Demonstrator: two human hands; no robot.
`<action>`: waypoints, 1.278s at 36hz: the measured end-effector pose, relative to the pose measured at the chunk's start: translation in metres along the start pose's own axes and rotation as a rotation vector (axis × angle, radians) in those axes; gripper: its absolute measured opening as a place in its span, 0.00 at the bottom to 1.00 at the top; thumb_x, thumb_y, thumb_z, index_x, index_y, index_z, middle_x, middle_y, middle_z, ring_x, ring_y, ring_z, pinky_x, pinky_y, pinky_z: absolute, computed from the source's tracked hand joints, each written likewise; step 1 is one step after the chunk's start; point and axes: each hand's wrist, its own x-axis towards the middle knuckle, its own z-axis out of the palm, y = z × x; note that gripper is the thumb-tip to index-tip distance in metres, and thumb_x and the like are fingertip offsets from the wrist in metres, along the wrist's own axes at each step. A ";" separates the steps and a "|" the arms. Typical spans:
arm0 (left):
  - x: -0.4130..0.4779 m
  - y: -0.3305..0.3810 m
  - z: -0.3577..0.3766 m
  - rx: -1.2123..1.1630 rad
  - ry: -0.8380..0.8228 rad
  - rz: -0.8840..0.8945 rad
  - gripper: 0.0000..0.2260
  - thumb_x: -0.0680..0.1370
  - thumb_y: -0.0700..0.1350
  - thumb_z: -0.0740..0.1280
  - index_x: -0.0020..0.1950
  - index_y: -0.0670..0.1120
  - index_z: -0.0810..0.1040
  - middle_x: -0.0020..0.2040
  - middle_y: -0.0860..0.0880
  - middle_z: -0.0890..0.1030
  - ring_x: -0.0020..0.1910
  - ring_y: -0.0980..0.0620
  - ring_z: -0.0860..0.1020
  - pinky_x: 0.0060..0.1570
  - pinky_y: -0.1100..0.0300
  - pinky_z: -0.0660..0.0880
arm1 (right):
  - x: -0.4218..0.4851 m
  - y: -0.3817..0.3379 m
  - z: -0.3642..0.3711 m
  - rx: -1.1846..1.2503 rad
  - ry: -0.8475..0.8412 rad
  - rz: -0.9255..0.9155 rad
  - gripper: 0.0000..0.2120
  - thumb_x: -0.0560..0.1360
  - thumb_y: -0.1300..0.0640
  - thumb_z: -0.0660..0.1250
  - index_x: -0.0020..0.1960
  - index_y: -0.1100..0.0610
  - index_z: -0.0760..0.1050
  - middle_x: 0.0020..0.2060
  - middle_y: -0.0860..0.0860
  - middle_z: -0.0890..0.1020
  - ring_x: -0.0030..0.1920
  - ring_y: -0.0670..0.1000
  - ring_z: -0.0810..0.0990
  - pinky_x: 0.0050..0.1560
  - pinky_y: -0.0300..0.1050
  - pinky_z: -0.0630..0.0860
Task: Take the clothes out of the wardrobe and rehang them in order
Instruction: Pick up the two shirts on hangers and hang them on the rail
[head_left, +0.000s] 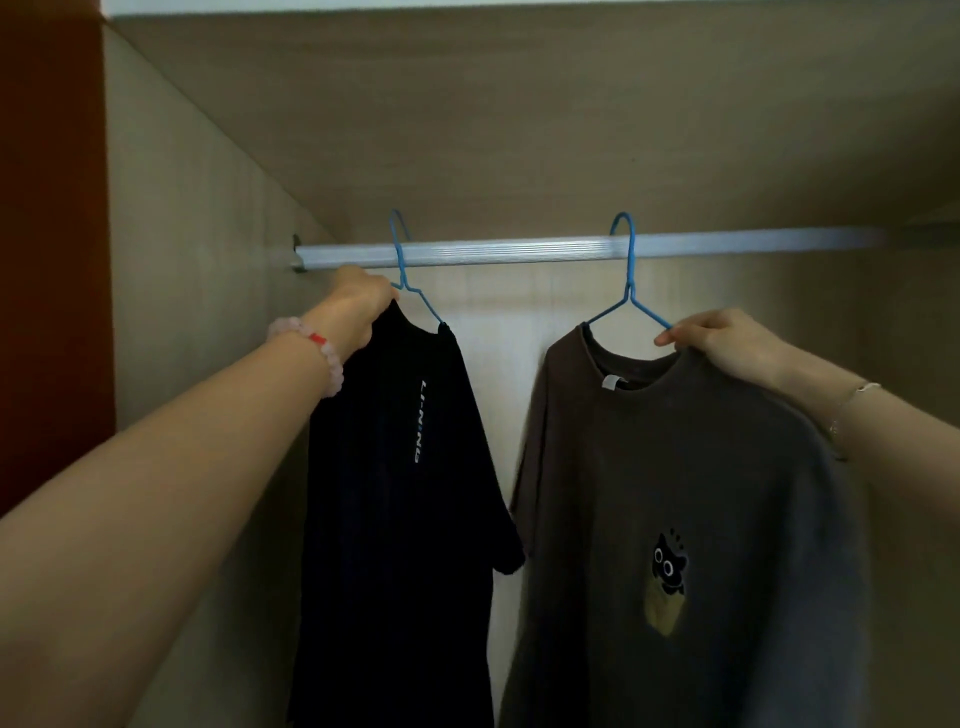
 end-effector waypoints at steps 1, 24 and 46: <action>0.001 -0.001 -0.001 0.009 0.000 0.002 0.06 0.75 0.33 0.63 0.51 0.38 0.72 0.48 0.39 0.73 0.43 0.44 0.74 0.43 0.52 0.73 | 0.001 0.000 0.000 -0.001 -0.005 0.001 0.11 0.77 0.60 0.62 0.52 0.64 0.80 0.42 0.58 0.76 0.33 0.50 0.70 0.25 0.28 0.66; 0.007 -0.043 -0.021 0.227 0.030 0.024 0.02 0.77 0.36 0.62 0.46 0.38 0.70 0.47 0.40 0.73 0.46 0.45 0.73 0.43 0.57 0.69 | 0.010 -0.034 0.046 0.024 -0.092 -0.059 0.12 0.78 0.59 0.61 0.53 0.63 0.80 0.40 0.57 0.76 0.41 0.53 0.73 0.35 0.35 0.68; -0.162 -0.126 -0.025 0.063 0.006 0.167 0.19 0.77 0.35 0.61 0.68 0.44 0.70 0.59 0.51 0.74 0.59 0.53 0.73 0.59 0.62 0.68 | -0.111 0.019 0.048 0.511 -0.198 0.257 0.13 0.78 0.57 0.59 0.40 0.56 0.80 0.28 0.44 0.83 0.33 0.44 0.79 0.36 0.37 0.76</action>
